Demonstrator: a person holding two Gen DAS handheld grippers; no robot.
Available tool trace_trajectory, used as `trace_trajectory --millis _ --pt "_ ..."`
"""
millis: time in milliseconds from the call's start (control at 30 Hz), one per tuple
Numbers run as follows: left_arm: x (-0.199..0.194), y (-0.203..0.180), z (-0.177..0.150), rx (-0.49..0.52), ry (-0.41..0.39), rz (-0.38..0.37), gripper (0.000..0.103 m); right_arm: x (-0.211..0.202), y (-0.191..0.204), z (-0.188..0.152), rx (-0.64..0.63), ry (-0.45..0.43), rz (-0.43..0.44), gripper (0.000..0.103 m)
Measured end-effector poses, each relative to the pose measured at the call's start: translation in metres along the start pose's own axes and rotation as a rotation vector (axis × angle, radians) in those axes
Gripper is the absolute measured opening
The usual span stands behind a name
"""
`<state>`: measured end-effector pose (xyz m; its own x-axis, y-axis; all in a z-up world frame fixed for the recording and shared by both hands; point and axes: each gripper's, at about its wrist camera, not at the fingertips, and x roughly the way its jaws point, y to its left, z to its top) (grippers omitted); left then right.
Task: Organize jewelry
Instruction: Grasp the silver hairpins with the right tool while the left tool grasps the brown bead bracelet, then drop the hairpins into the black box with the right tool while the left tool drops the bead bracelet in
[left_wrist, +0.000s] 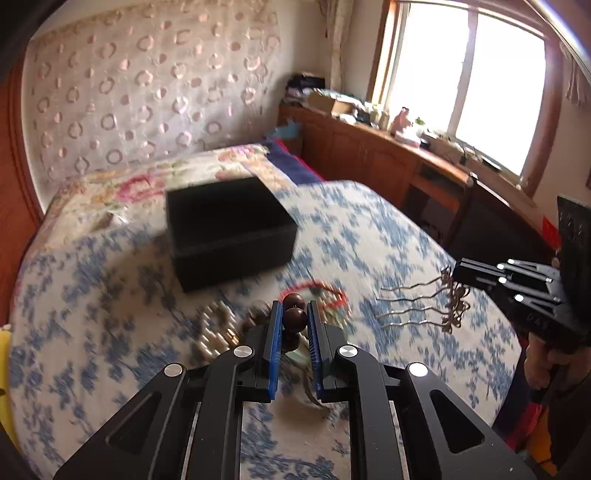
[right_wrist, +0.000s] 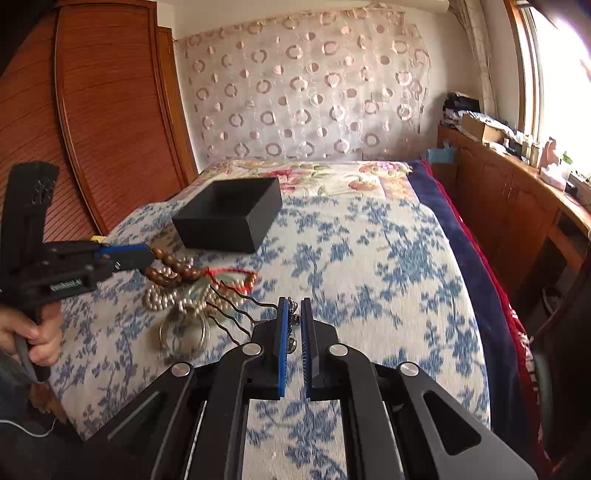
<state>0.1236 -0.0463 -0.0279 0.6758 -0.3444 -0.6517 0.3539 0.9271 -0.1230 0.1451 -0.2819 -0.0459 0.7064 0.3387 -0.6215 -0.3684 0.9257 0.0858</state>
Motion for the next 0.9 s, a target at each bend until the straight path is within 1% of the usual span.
trace_trajectory --millis 300,433,700,900 --pt "-0.029 0.023 0.038 -0.014 -0.082 0.068 0.012 0.014 0.012 0.036 -0.040 -0.035 -0.005 0.008" --pt "-0.037 0.029 0.048 -0.015 -0.107 0.091 0.012 0.025 0.018 0.054 -0.052 -0.050 -0.014 0.008" --pt "-0.040 0.041 0.062 -0.019 -0.125 0.134 0.012 0.058 0.033 0.093 -0.076 -0.069 -0.005 0.008" --pt "-0.036 0.048 0.067 -0.016 -0.126 0.157 0.012 0.097 0.038 0.115 -0.066 -0.045 -0.004 0.008"
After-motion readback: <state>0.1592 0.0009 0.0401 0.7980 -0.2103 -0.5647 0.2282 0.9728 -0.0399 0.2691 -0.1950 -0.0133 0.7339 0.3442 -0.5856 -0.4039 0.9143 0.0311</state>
